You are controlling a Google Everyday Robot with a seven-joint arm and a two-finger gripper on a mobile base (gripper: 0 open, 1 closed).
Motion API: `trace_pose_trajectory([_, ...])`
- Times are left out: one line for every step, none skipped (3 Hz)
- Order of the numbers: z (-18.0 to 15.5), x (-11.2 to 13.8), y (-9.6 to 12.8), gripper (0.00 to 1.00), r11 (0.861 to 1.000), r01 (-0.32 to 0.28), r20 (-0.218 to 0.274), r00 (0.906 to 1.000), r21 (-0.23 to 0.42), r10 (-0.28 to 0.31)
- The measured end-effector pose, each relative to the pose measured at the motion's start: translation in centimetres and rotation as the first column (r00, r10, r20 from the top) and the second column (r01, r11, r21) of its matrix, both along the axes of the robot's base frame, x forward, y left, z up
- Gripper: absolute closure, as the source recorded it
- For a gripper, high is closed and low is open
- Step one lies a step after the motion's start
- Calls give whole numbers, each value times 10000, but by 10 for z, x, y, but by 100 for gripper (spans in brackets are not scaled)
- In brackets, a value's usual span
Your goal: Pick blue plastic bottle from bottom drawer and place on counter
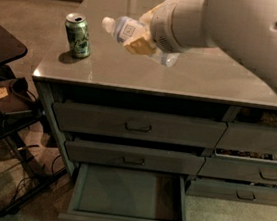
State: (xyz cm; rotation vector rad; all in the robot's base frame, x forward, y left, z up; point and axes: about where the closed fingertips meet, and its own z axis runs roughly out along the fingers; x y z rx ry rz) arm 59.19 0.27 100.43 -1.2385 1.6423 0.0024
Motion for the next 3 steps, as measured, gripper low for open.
trace_pose_trajectory([-2,2,-1,100,10000,16,10,10000,-36,-16])
trace_pose_trajectory([-10,30,3,100,9999,102,-245,9996,-51,-104])
trace_pose_trajectory([-38,104,-22,100,9943,1056,-1073,9885,-130,-1064])
